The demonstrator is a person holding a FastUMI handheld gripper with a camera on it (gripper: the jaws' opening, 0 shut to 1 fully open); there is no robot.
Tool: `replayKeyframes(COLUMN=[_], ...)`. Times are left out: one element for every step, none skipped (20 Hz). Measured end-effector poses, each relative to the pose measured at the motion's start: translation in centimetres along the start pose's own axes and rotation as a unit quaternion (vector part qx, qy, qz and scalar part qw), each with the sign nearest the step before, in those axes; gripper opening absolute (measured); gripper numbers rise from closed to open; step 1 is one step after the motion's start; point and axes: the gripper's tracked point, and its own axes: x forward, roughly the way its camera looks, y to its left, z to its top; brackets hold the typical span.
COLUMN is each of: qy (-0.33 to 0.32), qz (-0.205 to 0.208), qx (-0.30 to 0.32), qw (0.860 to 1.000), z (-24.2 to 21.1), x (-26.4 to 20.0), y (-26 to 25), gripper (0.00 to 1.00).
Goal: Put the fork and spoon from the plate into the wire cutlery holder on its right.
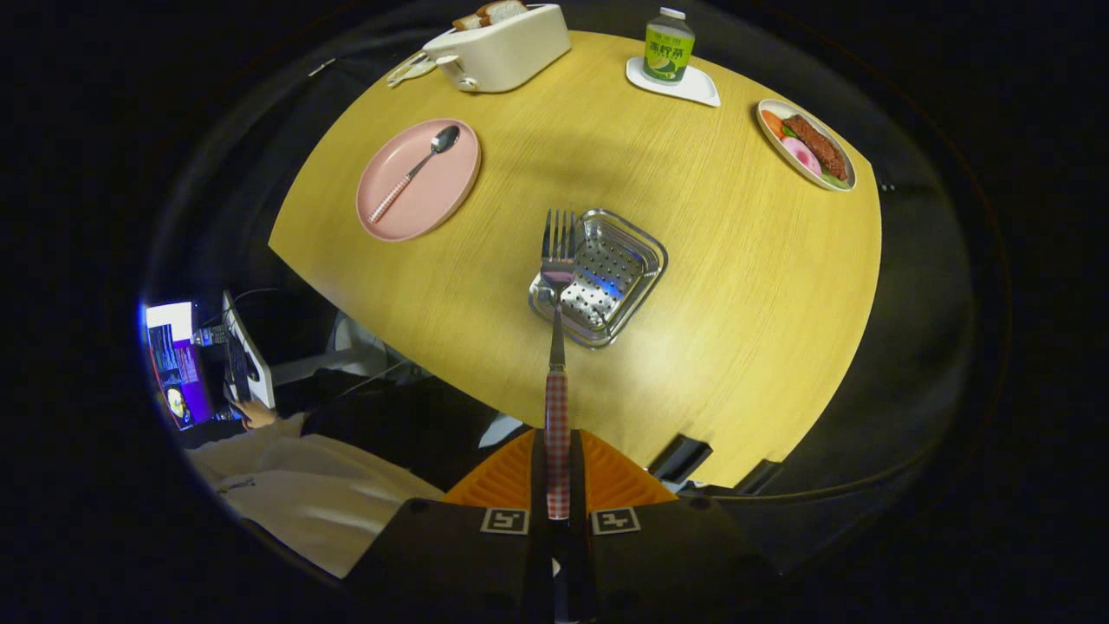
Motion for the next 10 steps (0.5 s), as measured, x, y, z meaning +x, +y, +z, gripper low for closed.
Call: replayKeyframes(qy=[0.009,0.018,0.026,0.039,0.052,0.071,0.087,0.098,0.109,0.122], qz=[-0.004,-0.005,-0.003,-0.002,-0.004,-0.005,-0.006,-0.005,0.0,0.004], qx=[-0.004,-0.006,-0.006,-0.009,-0.013,-0.023,-0.031,-0.032,-0.032,-0.032], qw=[1.0,1.0,1.0,0.999,0.999,0.997,0.996,0.995,0.994,0.992], z=[-0.1,-0.3,-0.1,-0.1,0.0,-0.1,-0.1,0.0,0.3,0.5], x=[-0.1,0.2,0.3,0.5,0.7,1.1,1.4,1.7,2.0,2.1], y=[-0.6,-0.9,-1.1,-1.3,-1.5,-1.9,-2.0,-2.1,-1.9,-1.9], gripper=[0.11,0.11,0.11,0.11,0.11,0.11,0.11,0.11,0.11,0.11])
